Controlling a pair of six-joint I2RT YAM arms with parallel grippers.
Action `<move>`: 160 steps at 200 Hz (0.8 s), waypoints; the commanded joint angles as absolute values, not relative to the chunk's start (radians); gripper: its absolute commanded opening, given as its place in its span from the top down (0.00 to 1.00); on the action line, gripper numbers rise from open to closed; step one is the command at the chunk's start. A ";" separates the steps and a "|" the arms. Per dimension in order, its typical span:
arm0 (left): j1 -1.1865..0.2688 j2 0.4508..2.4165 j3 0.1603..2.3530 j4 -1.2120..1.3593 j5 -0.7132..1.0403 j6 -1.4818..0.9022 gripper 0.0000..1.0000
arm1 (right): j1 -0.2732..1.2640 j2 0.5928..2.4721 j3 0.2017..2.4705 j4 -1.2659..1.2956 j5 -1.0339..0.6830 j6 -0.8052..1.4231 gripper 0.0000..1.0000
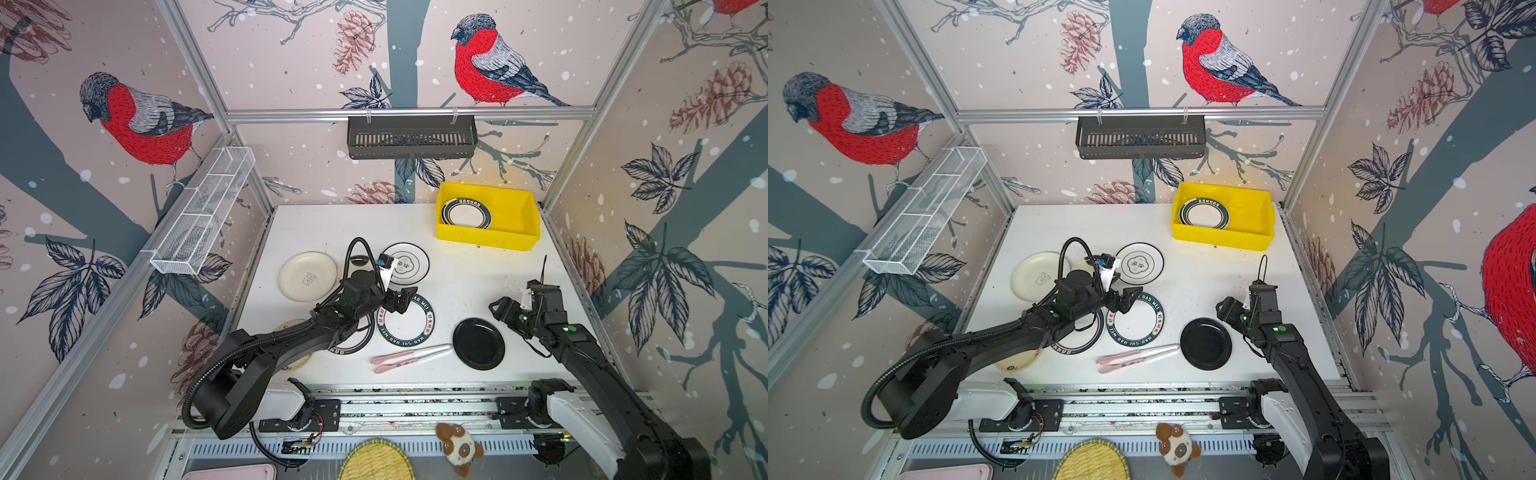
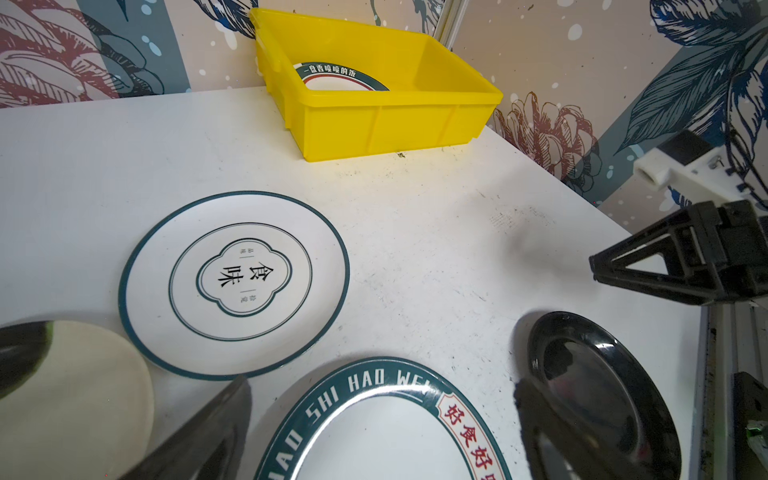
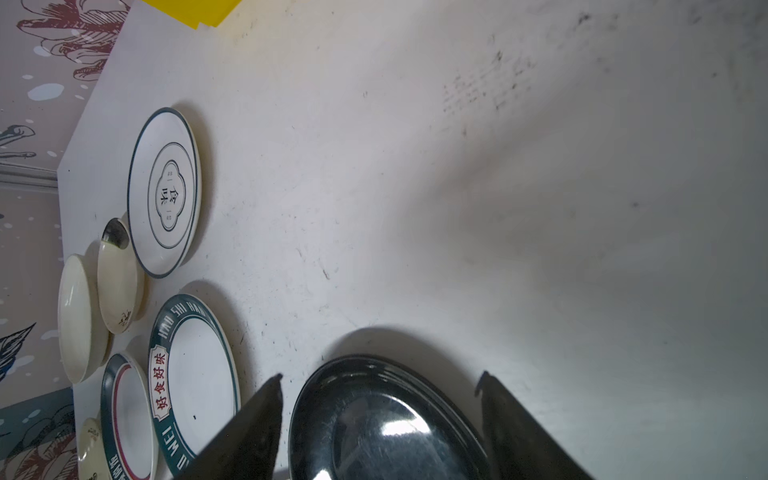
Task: Place the plates into the plastic bin on the countertop
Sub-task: 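Move the right gripper back to the black plate on the table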
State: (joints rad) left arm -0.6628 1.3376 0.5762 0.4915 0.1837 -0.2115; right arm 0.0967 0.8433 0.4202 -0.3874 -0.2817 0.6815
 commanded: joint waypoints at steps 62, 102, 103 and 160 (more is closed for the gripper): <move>-0.664 1.336 0.577 0.538 0.196 -0.222 0.02 | 0.159 0.886 0.375 -0.477 -0.248 0.737 0.38; -0.663 1.340 0.581 0.521 0.175 -0.224 0.02 | 0.194 0.897 0.362 -0.483 -0.201 0.755 0.41; -0.664 1.341 0.581 0.520 0.174 -0.224 0.02 | 0.195 0.898 0.362 -0.484 -0.198 0.755 0.42; -0.663 1.350 0.584 0.515 0.162 -0.220 0.02 | 0.216 0.886 0.346 -0.503 -0.162 0.782 0.48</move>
